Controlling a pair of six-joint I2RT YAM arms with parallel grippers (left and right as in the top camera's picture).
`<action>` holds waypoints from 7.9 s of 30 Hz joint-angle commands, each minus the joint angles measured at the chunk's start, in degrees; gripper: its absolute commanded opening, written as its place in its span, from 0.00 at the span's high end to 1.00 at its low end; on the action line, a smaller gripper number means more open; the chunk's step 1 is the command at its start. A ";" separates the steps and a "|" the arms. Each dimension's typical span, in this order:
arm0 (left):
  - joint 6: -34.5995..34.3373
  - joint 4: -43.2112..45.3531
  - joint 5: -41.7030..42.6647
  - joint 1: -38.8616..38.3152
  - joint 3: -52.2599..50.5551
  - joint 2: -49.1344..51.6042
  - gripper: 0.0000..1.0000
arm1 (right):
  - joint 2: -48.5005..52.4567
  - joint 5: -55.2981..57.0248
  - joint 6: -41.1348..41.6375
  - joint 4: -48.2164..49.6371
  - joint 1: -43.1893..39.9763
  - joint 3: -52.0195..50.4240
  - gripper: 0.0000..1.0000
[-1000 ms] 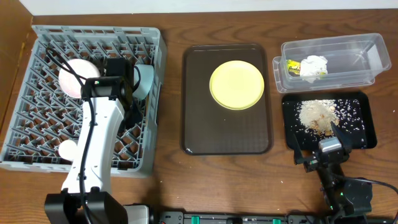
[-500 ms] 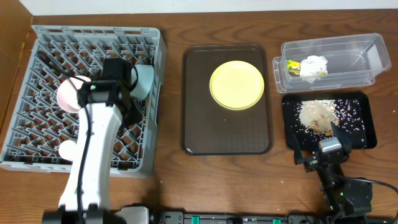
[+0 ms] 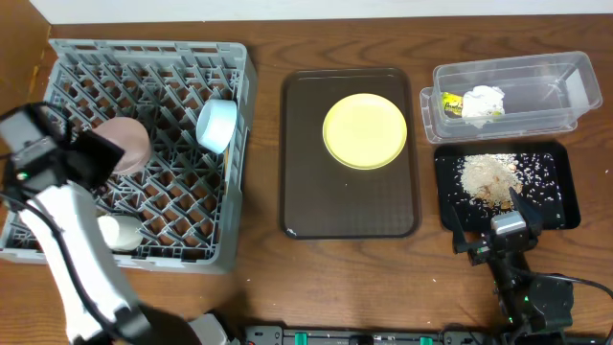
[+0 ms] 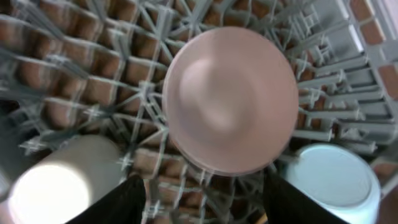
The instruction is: Sort waste into correct bins and load items into the dishwasher
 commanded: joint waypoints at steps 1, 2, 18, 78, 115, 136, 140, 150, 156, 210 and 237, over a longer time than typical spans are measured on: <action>0.09 2.62 9.94 3.45 0.44 6.97 0.39 | -0.31 -0.28 -0.37 -0.15 -0.24 -0.09 0.01; 0.09 3.85 12.04 4.22 0.44 9.94 0.39 | -0.31 -0.28 -0.37 -0.15 -0.24 -0.09 0.01; 1.27 4.61 12.66 4.83 0.42 16.46 0.92 | -0.31 -0.28 -0.37 -0.15 -0.24 -0.09 0.01; 6.58 0.42 -76.74 -44.83 -20.94 4.48 0.93 | -0.31 -0.28 -0.37 -0.15 -0.26 -0.09 0.01; 6.97 -4.79 -74.38 -49.37 -21.00 5.66 0.92 | -0.28 -0.28 -0.37 -0.15 -0.24 -0.09 0.01; -16.44 -22.08 -58.84 -56.59 -18.34 4.92 0.21 | -0.28 -0.28 -0.37 -0.15 -0.24 -0.09 0.01; -16.41 -23.28 -51.60 -56.59 -16.83 3.45 0.18 | -0.28 -0.28 -0.37 -0.15 -0.24 -0.09 0.01; -15.76 -30.10 -33.46 -56.59 -6.40 -1.88 0.18 | -0.28 -0.28 -0.37 -0.15 -0.26 -0.09 0.01; -3.30 -10.43 -9.07 -56.59 -4.39 -3.43 0.25 | -0.28 -0.28 -0.37 -0.15 -0.26 -0.09 0.01; 5.42 19.76 10.12 -42.77 -4.37 1.03 0.93 | -0.28 -0.28 -0.37 -0.15 -0.24 -0.09 0.01; 27.96 16.55 -26.62 -13.81 -6.38 -2.62 0.93 | -0.28 -0.28 -0.37 -0.15 -0.24 -0.09 0.01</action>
